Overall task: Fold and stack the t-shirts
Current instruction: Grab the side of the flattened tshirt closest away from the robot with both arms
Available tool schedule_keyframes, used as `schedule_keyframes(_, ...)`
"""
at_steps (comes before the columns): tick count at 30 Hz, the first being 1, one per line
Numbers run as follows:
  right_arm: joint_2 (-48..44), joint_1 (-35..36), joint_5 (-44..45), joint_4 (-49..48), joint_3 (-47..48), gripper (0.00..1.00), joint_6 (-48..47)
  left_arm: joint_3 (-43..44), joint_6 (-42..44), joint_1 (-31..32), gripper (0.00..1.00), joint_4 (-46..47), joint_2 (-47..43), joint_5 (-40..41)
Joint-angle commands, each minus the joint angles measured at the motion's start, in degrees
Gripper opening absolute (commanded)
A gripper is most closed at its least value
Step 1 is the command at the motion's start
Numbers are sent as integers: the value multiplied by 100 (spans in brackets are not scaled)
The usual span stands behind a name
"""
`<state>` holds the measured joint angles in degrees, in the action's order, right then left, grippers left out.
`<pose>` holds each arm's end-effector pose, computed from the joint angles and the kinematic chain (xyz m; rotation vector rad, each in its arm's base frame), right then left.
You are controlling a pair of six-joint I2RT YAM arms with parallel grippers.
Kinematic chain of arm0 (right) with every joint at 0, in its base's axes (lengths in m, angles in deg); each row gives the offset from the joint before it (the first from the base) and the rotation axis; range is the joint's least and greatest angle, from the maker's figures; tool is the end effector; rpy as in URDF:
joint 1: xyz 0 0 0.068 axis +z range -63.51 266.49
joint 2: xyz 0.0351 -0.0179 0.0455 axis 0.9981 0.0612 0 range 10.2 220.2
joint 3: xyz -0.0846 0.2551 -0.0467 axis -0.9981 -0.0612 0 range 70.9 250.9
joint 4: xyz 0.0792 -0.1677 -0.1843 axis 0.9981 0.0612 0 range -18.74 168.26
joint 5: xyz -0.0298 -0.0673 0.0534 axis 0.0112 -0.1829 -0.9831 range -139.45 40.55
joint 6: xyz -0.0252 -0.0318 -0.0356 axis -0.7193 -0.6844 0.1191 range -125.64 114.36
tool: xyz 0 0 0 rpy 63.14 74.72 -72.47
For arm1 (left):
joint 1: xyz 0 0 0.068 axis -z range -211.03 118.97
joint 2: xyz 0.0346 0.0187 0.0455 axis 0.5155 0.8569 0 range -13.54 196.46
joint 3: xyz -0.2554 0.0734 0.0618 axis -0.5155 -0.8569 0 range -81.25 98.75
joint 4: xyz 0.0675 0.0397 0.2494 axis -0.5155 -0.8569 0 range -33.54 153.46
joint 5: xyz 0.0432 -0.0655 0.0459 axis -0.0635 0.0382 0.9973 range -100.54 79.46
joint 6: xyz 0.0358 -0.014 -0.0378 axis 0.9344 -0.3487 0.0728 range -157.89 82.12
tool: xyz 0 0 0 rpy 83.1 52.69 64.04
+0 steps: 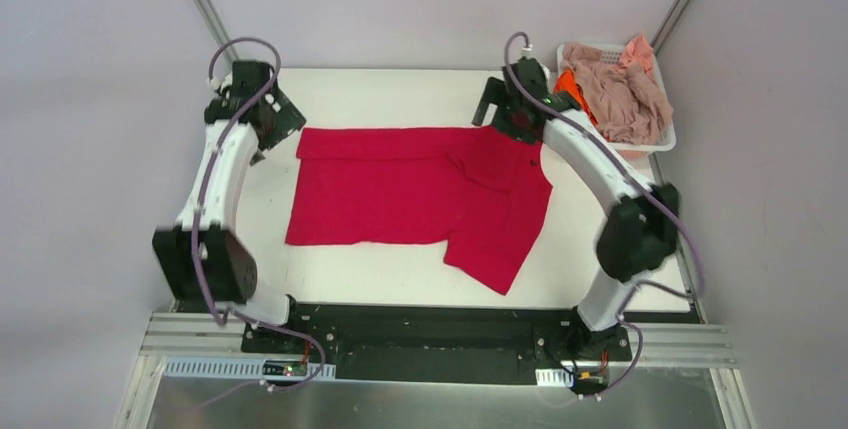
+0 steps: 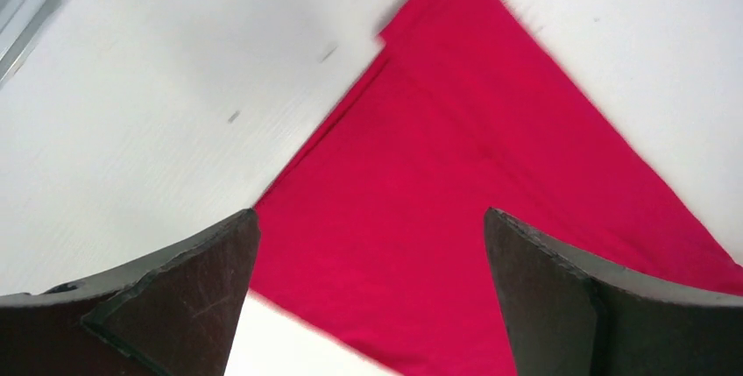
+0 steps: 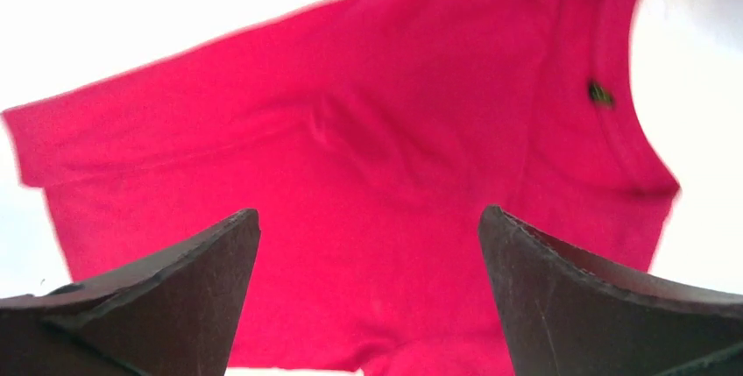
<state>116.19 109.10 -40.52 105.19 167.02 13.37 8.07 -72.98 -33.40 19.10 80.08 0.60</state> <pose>0.3929 0.1576 0.3087 0.0044 2.3309 0.1827 0.3568 0.0216 0.3367 -0.8535 2.2423 -0.0304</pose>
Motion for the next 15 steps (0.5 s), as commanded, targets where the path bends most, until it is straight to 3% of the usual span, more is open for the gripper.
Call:
schedule_keyframes(1,-2036,214,693,66,-2109,100,761,-2250,-907,-52,99,-561,-1991,729)
schedule_keyframes(7,-4255,425,463,-308,-4466,100,1608,-4609,-1832,-49,99,-623,-4121,428)
schedule_keyframes(11,-4975,421,323,-241,-5120,100,1556,-5178,-1908,-50,99,-665,-4647,113)
schedule_keyframes(15,-5304,428,-85,-510,-5472,100,1424,-5286,-2184,-47,98,-662,-4499,570)
